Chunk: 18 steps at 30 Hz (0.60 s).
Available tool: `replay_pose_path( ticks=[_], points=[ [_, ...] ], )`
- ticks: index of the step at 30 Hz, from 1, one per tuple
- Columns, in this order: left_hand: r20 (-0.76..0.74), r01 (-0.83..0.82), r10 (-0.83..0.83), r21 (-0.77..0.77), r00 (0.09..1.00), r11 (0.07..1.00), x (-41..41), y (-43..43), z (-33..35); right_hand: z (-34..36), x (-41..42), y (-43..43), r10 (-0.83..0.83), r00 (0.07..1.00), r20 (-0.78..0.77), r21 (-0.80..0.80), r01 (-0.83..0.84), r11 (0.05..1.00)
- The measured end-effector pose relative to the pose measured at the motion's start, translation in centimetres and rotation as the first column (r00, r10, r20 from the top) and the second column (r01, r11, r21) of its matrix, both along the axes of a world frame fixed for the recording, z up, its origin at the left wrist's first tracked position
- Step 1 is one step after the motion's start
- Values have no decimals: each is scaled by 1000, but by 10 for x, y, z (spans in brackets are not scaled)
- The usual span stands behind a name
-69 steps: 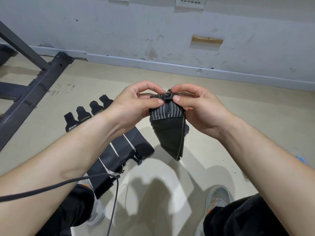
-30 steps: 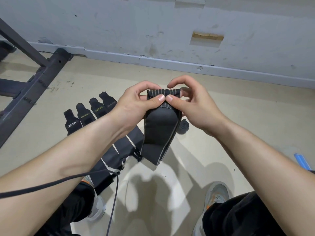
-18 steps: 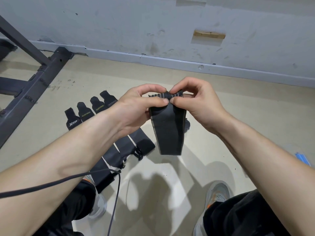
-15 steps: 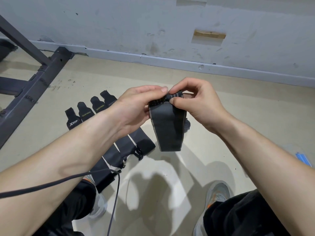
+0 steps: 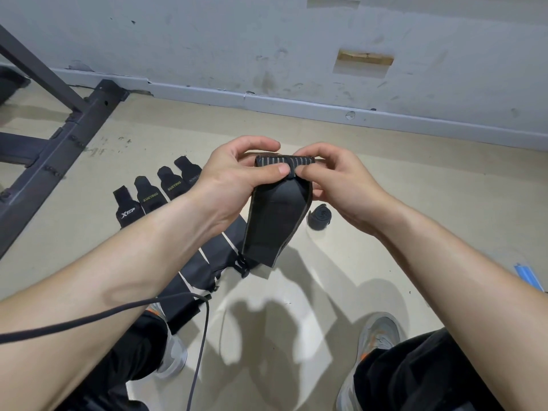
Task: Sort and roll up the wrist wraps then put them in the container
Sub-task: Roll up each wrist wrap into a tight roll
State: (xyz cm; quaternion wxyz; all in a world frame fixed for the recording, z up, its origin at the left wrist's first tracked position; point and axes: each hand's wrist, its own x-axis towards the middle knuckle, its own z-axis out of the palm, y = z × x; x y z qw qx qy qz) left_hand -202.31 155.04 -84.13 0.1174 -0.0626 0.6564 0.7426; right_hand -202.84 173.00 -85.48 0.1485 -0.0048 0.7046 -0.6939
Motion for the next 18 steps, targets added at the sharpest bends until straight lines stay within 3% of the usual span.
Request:
replay_pose_path(
  ticks=[5, 13, 18],
  points=[
    [-84, 54, -79, -261, 993, 964, 0, -1, -7, 1, 1, 3, -61, 996, -59, -104, 55, 993],
    [20, 131, -131, 5, 991, 991, 4, 3, -1, 2, -1, 4, -76, 980, -185, -35, 70, 997],
    [103, 115, -127, 114, 986, 987, 6, 5, 0, 2, 0, 3, -56, 989, -136, -51, 49, 997]
  ],
)
